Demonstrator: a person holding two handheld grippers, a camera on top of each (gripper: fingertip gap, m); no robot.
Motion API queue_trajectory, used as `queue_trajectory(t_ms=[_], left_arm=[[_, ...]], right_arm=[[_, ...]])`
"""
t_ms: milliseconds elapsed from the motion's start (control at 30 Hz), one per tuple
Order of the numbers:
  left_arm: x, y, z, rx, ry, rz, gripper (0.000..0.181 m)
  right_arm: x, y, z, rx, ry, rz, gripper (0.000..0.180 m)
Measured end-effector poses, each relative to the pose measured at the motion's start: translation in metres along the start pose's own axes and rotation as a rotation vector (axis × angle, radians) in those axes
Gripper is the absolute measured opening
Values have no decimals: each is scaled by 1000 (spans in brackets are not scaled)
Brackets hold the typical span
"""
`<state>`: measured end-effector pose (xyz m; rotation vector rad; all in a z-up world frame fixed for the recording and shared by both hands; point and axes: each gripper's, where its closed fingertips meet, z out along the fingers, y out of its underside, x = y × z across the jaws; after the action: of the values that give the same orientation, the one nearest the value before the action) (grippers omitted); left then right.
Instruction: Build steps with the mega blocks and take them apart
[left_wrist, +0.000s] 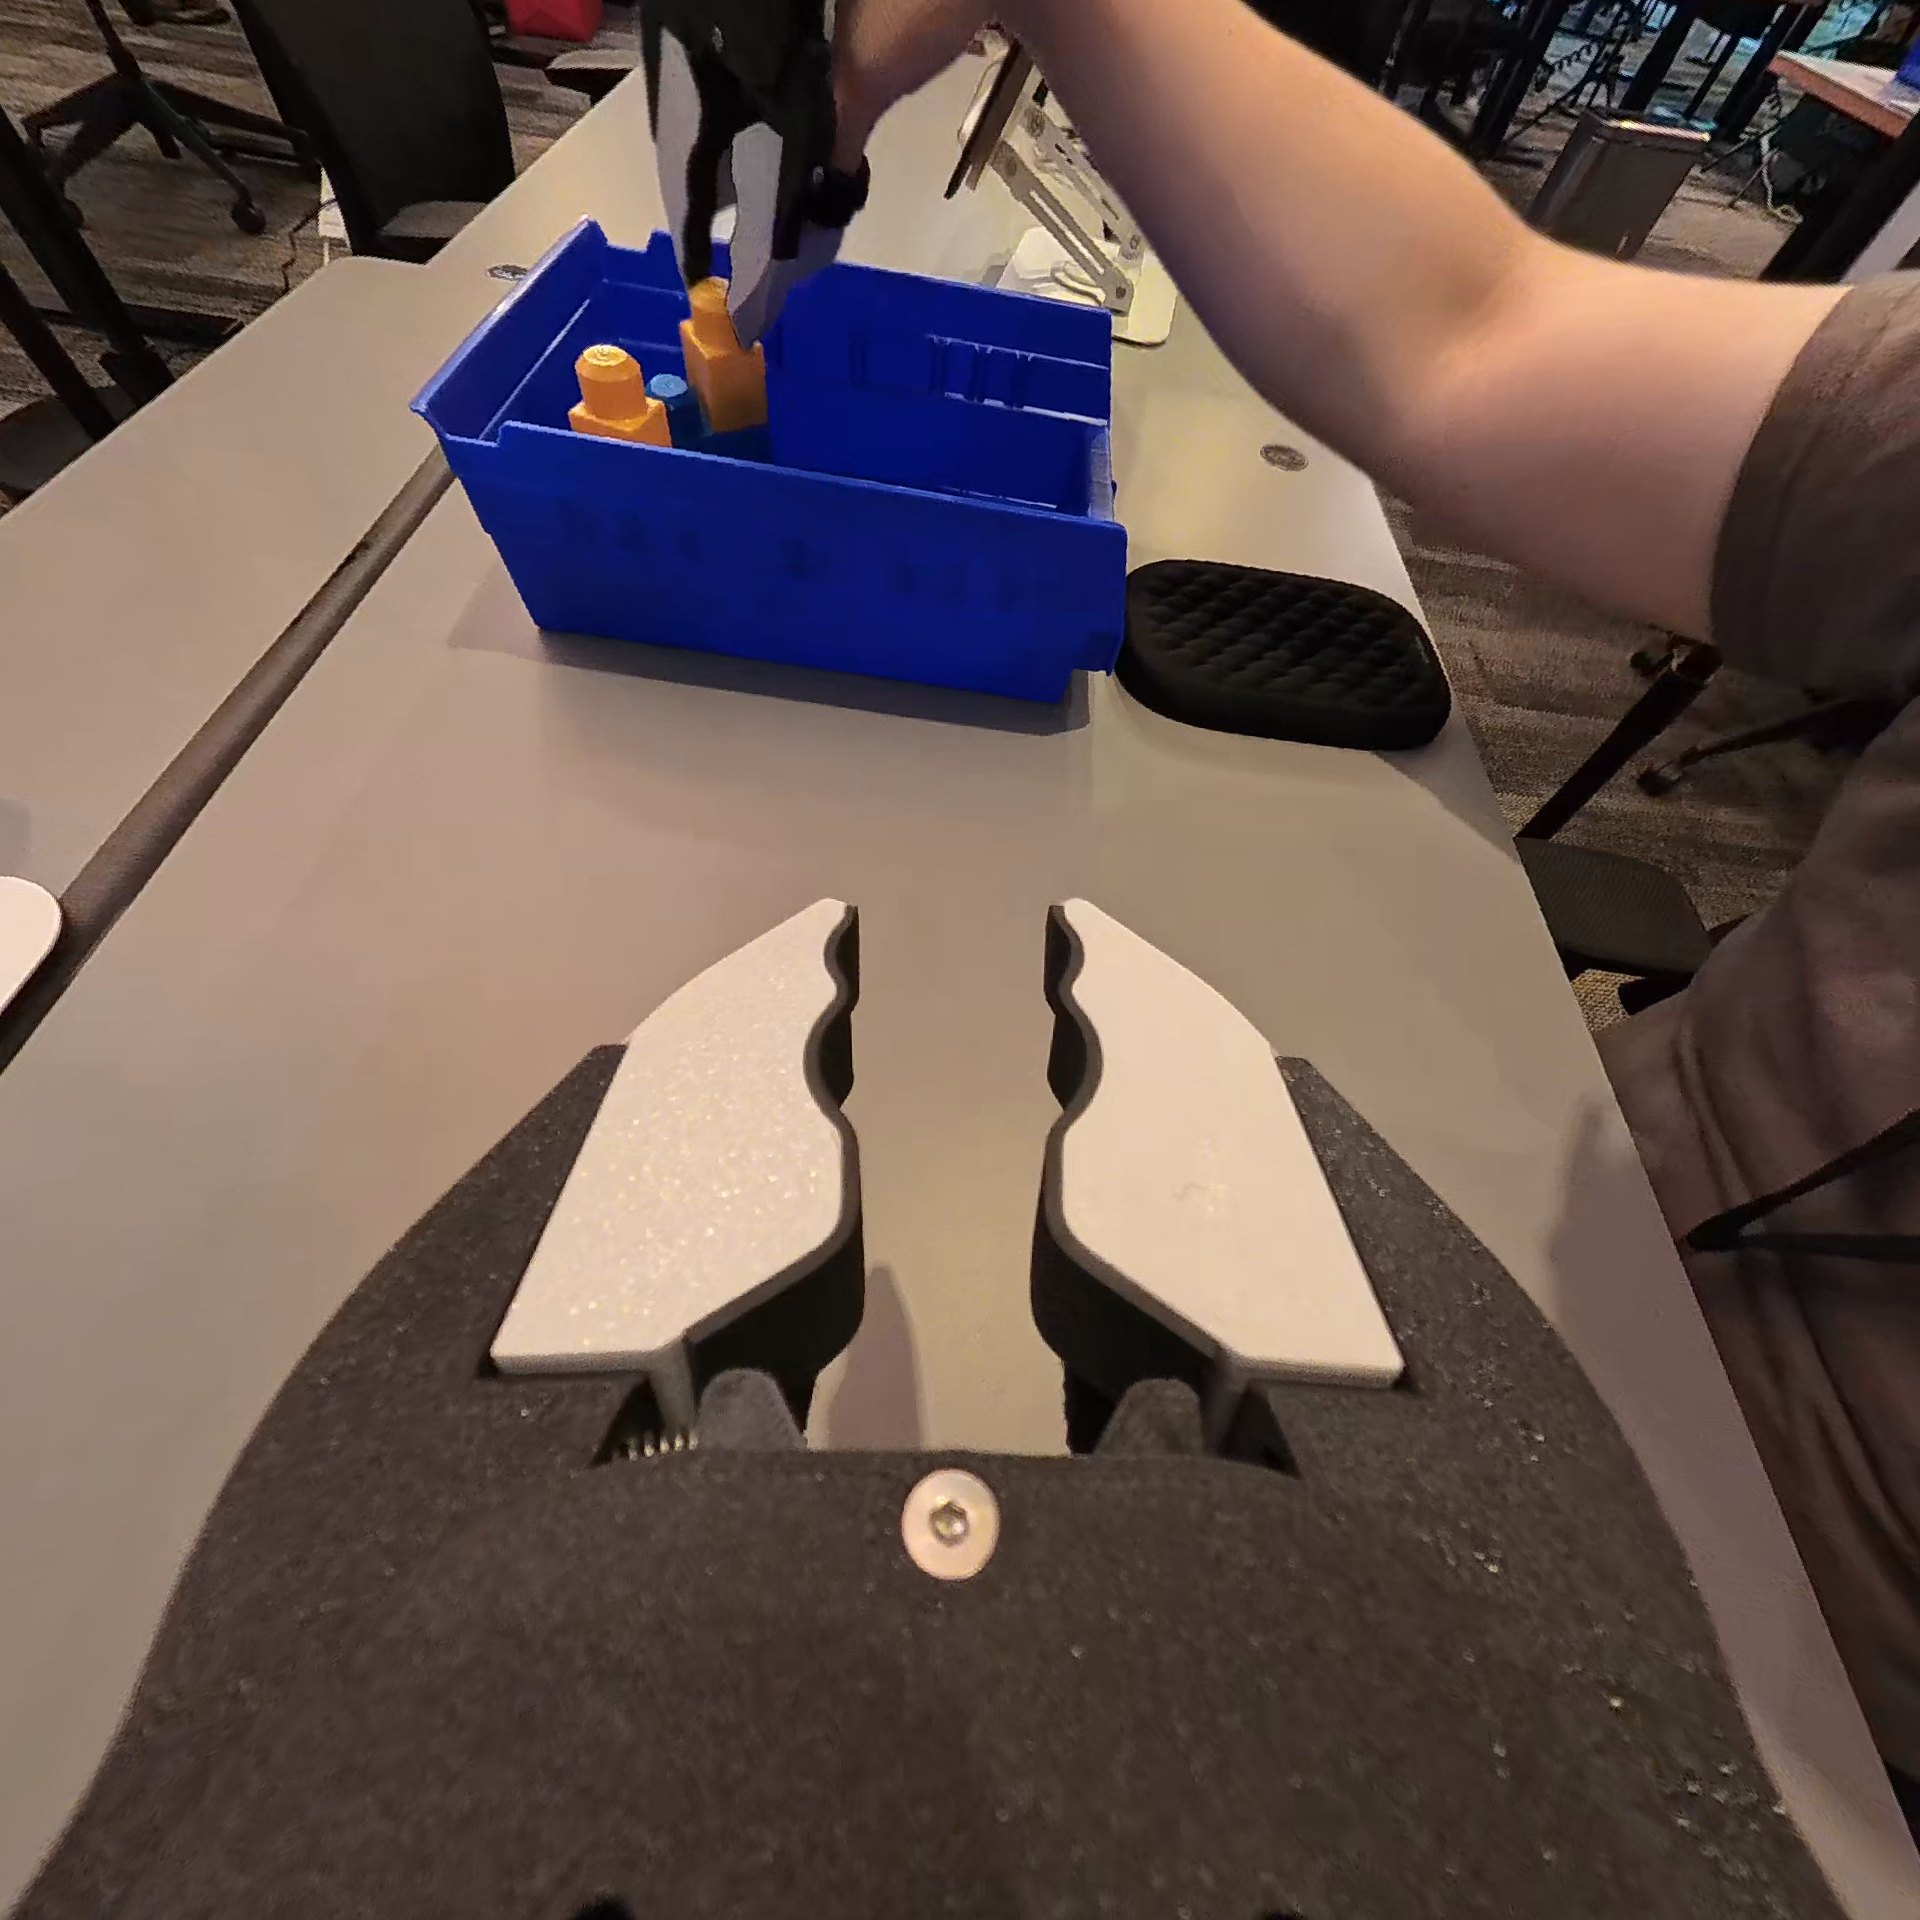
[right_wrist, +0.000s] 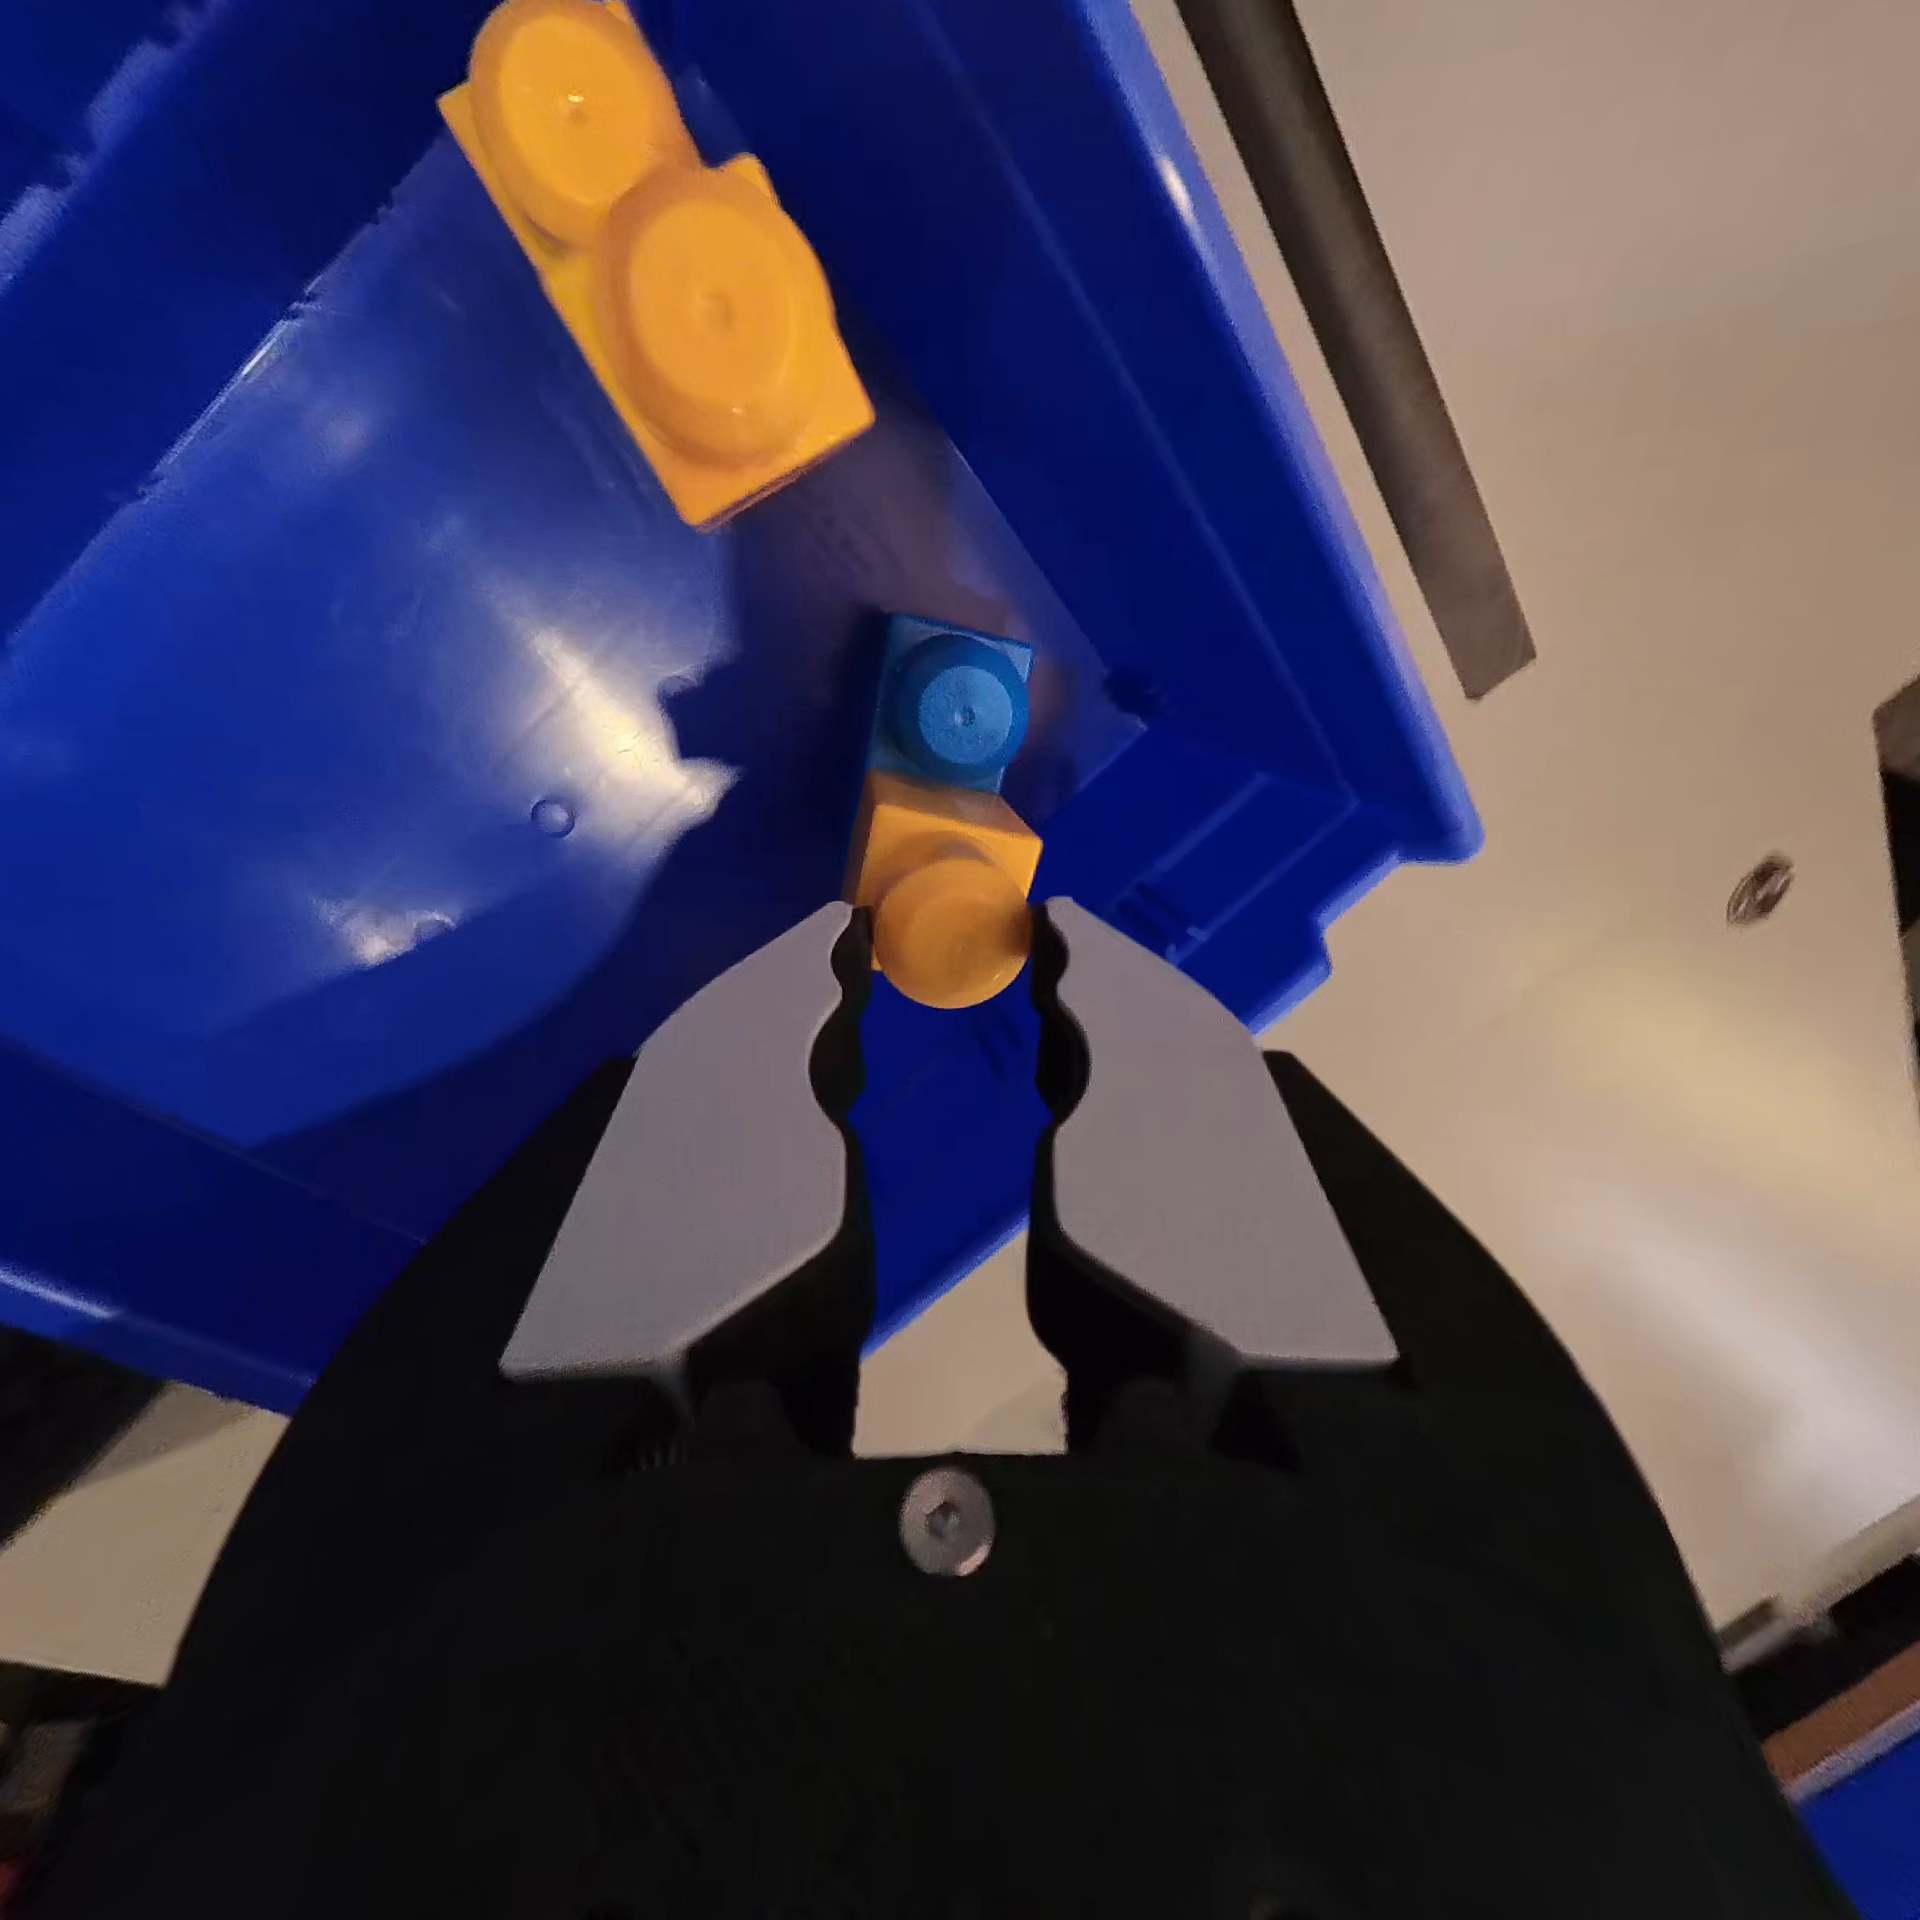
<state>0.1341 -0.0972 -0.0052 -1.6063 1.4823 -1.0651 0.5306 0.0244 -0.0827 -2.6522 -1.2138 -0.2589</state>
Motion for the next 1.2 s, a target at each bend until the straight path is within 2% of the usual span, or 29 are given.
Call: queue_trajectory(t_ms=[200, 400, 667, 867, 900, 1033, 1200], left_arm=[[0, 5, 5, -28, 6, -3, 34], [-4, 13, 10, -56, 1, -14, 34], [-13, 18, 10, -67, -21, -40, 34], [-16, 20, 9, -72, -28, -56, 34], [-16, 20, 9, -73, -29, -57, 35], [-16, 18, 7, -64, -26, -54, 35], [-13, 16, 7, -61, -23, -45, 35]], right_arm=[[11, -5, 5, -37, 43, -358, 31], [13, -12, 5, -18, -1, -492, 31], [23, -18, 9, -86, 86, -719, 31], [21, -22, -1, -65, 89, -689, 35], [20, -25, -6, -43, 98, -681, 40], [1, -51, -26, 125, 97, -661, 40], [-22, -78, -19, 213, 11, -583, 40]])
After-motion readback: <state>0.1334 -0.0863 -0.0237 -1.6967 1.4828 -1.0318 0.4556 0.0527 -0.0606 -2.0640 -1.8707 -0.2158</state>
